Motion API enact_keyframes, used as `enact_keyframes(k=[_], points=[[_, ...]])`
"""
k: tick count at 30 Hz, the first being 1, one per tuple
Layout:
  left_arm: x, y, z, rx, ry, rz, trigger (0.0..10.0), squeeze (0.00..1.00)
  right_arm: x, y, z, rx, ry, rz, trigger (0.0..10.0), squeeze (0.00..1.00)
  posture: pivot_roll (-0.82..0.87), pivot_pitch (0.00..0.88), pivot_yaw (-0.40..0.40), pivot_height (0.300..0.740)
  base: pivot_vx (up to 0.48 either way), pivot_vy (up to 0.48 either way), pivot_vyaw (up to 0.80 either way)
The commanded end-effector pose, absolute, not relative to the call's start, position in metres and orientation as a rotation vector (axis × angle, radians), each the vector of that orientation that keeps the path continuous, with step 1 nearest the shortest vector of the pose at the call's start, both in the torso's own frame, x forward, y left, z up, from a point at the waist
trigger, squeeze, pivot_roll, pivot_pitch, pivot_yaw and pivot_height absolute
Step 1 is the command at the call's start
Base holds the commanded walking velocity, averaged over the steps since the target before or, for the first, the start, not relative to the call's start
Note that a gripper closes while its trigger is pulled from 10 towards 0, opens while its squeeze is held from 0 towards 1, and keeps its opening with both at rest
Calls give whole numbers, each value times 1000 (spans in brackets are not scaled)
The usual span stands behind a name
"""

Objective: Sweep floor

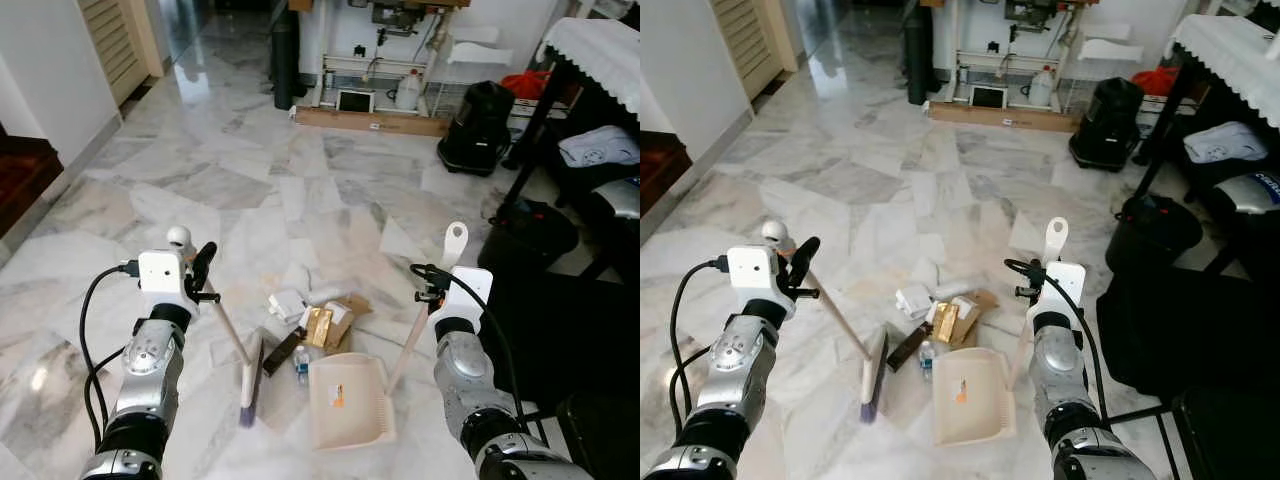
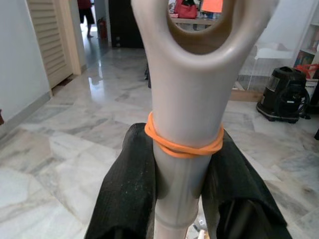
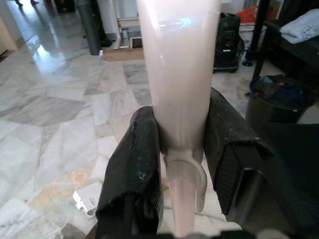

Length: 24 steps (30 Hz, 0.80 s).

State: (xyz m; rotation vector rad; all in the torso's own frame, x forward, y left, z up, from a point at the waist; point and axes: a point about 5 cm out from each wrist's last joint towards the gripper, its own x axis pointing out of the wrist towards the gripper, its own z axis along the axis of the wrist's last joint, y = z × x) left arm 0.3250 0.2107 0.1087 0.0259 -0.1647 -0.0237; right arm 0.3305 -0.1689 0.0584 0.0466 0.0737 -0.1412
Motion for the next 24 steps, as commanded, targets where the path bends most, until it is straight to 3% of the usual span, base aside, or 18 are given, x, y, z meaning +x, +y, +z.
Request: enact_keyframes(k=[1, 9, 15, 24], points=[[330, 206, 123, 34, -226, -42, 10000, 0, 336, -170, 68, 45, 37, -146, 10000, 0, 38, 2, -45, 740, 281, 0, -775], [330, 205, 124, 32, -227, -50, 10000, 0, 337, -169, 68, 45, 37, -144, 10000, 0, 39, 0, -44, 740, 298, 0, -97], [331, 204, 125, 32, -230, -53, 10000, 0, 337, -169, 69, 50, 32, -144, 10000, 0, 41, 0, -44, 740, 303, 0, -720], [330, 205, 125, 35, -232, -54, 10000, 0, 337, -169, 69, 43, 31, -151, 10000, 0, 42, 0, -43, 740, 270, 0, 0]])
